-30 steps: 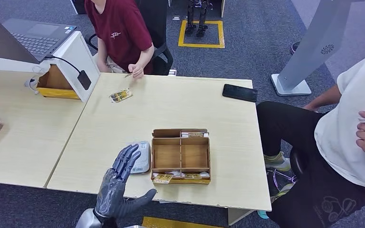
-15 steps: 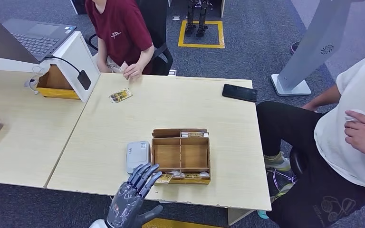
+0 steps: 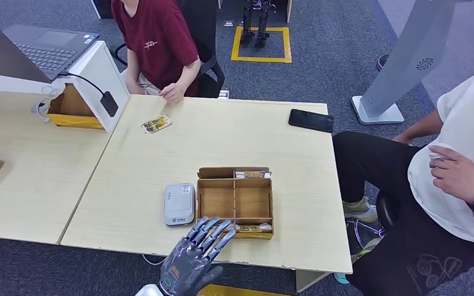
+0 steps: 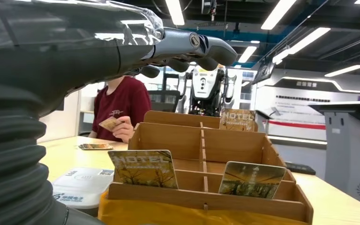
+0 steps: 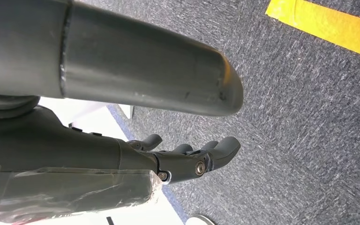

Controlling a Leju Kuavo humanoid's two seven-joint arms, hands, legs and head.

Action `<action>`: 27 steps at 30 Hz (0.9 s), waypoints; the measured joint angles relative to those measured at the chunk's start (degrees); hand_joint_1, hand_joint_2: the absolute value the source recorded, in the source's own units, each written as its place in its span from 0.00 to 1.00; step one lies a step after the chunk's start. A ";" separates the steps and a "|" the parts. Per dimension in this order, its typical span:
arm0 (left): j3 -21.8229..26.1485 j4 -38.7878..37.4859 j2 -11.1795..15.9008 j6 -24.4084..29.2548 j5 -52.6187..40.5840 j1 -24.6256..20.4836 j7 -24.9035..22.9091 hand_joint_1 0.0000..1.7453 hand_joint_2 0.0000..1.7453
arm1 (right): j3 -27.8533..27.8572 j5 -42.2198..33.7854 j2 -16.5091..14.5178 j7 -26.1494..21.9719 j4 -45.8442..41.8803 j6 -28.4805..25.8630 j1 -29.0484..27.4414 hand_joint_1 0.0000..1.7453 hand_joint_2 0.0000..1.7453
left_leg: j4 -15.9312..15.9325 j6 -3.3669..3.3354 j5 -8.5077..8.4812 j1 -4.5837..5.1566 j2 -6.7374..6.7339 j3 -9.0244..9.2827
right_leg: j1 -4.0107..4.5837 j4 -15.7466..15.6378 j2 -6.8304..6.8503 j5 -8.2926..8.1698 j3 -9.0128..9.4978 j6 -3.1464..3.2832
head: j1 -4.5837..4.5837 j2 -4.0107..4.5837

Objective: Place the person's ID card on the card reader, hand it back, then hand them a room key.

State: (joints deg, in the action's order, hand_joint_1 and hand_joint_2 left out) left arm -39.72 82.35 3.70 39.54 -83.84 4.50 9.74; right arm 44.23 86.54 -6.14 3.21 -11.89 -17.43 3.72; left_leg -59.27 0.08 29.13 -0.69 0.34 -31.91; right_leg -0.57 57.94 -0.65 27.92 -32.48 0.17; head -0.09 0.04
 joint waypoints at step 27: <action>6.53 -6.27 -4.85 0.00 -2.42 -2.12 -5.43 0.00 1.00 | 0.01 0.20 0.02 -0.32 0.00 0.12 0.04 0.00 0.00 | 0.00 0.00 0.00 -0.01 0.00 0.00 | 0.01 0.00 0.00 0.00 0.00 0.00 | 0.00 0.00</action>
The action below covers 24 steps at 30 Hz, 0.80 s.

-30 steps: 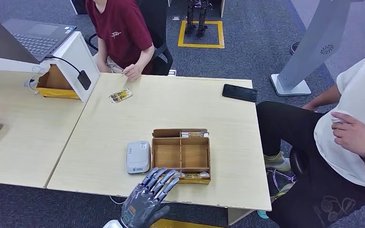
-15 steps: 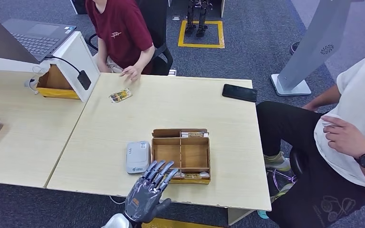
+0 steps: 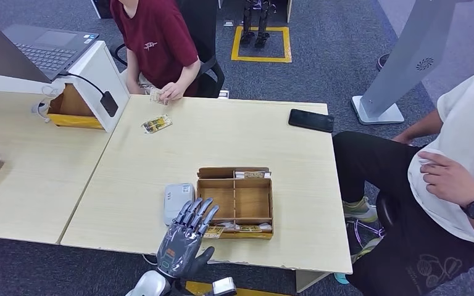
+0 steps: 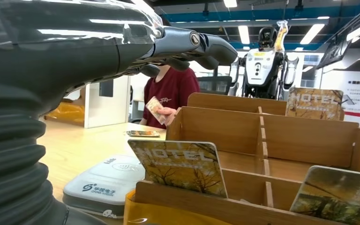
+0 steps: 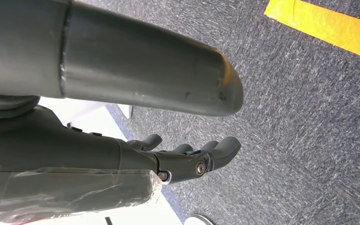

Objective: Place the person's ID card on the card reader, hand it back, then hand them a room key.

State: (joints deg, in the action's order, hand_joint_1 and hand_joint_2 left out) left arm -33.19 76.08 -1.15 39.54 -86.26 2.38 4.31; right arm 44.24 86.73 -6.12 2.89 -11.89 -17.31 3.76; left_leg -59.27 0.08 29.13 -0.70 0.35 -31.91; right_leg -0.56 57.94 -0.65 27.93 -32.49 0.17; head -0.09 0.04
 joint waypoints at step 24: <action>0.66 -0.39 -0.92 0.00 2.65 0.24 2.95 0.00 1.00 | 0.00 0.02 -0.01 -0.39 0.00 -0.18 0.00 0.00 0.00 | 0.00 0.00 0.00 0.00 0.00 0.00 | 0.00 0.00 0.00 0.00 0.00 0.00 | 0.00 0.00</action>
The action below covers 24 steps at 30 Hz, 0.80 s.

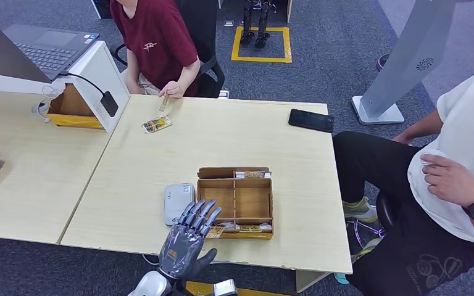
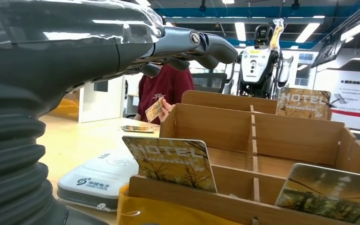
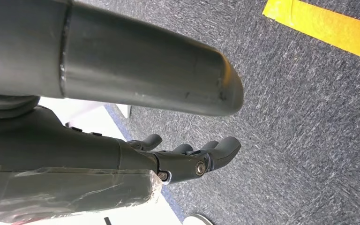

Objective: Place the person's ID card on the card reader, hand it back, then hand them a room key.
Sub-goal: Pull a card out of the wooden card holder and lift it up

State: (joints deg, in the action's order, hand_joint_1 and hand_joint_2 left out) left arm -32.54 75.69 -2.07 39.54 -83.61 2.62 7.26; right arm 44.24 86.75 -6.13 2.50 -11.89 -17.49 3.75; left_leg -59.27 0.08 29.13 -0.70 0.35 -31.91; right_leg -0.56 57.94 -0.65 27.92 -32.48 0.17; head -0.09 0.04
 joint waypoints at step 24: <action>0.19 -2.46 0.01 0.68 4.39 -0.45 1.79 1.00 1.00 | 0.00 0.00 0.01 -0.28 0.00 0.00 -0.01 0.00 0.00 | 0.00 0.00 0.00 0.00 0.00 0.01 | 0.00 0.00 0.00 0.00 0.01 0.00 | 0.00 0.00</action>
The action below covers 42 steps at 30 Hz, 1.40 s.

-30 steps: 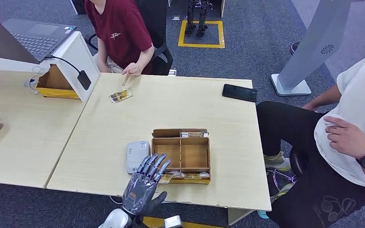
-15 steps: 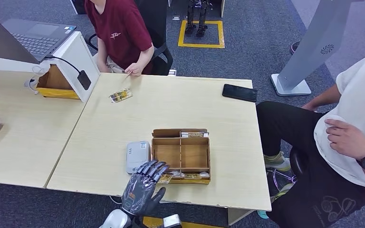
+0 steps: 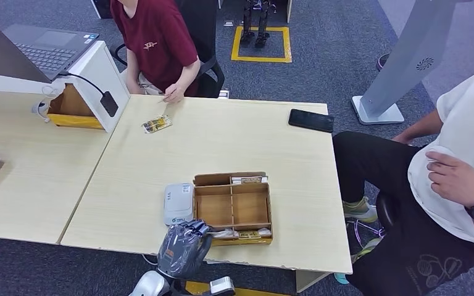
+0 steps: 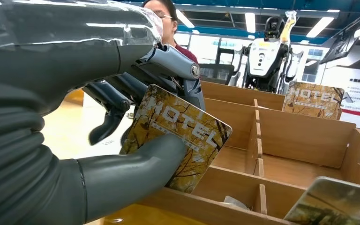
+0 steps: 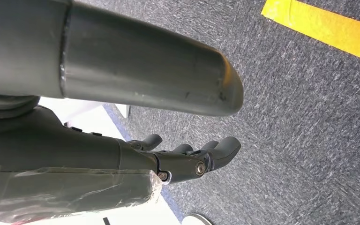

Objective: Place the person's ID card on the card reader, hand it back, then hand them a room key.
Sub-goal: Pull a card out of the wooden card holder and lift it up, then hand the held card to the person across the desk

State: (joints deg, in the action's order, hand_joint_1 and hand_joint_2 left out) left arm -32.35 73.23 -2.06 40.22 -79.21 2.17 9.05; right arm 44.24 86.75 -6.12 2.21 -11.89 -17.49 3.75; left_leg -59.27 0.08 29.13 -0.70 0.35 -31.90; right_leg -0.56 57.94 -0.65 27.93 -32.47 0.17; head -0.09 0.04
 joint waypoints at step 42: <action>13.18 -15.71 3.83 -4.39 8.94 -35.43 -6.07 0.92 1.00 | -5.37 -0.01 0.20 0.34 0.00 1.90 1.06 0.00 0.00 | -0.02 0.03 -0.36 -0.01 0.11 -0.08 | 0.01 0.03 0.02 -0.31 -0.07 0.04 | 0.00 0.00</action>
State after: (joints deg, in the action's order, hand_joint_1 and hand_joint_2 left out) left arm -19.17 57.52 1.77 35.82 -70.27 -33.25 2.98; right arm 38.87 86.74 -5.92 2.55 -11.89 -15.58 4.81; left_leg -59.29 0.11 28.77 -0.70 0.45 -31.98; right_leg -0.55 57.97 -0.63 27.62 -32.55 0.21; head -0.09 0.04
